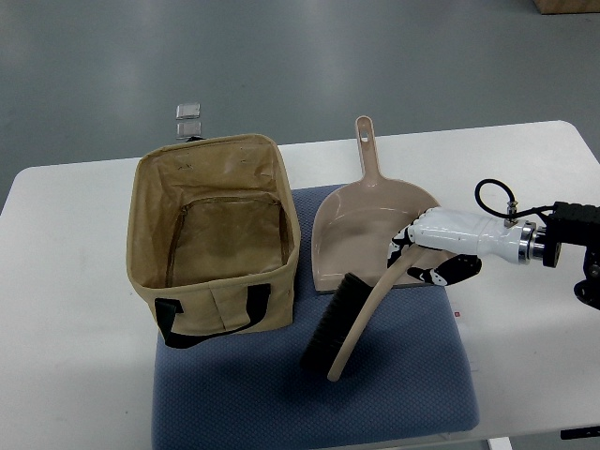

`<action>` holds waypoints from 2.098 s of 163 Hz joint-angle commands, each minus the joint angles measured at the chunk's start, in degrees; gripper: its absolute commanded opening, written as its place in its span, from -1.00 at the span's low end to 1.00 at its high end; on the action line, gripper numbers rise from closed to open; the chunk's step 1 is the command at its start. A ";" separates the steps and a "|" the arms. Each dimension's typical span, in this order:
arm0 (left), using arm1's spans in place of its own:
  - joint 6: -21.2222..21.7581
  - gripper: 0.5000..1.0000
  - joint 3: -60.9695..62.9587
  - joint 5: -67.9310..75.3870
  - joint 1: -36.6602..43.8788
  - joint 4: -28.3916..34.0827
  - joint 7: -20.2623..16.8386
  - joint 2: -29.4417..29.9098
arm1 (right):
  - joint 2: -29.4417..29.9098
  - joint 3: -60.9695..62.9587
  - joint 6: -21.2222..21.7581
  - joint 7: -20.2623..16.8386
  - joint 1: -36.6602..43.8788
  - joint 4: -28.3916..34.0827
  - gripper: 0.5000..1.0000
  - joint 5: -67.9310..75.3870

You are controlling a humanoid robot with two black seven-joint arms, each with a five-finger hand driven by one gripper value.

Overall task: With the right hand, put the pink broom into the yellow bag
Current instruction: 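Lift the brush by its handle with the right hand, then carry the brush over the tan bag with the right hand, then lower the brush into the bag and open the right hand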

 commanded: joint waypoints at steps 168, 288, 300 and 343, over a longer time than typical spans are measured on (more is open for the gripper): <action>0.08 1.00 -0.06 0.00 0.00 0.03 -0.01 0.00 | 3.80 1.19 12.14 1.22 30.34 -11.78 -1.00 16.01; 0.00 1.00 -0.06 0.00 0.00 0.03 -0.01 0.00 | 31.23 -4.88 10.47 -1.51 32.19 -28.48 -1.00 10.30; 0.08 1.00 -0.06 0.00 0.00 0.02 -0.01 0.00 | 32.63 -6.72 9.24 -1.60 31.57 -29.44 -1.00 8.27; 0.00 1.00 -0.06 0.00 0.00 0.02 -0.01 0.00 | 36.77 -9.10 6.87 -1.51 30.43 -32.34 -1.00 6.34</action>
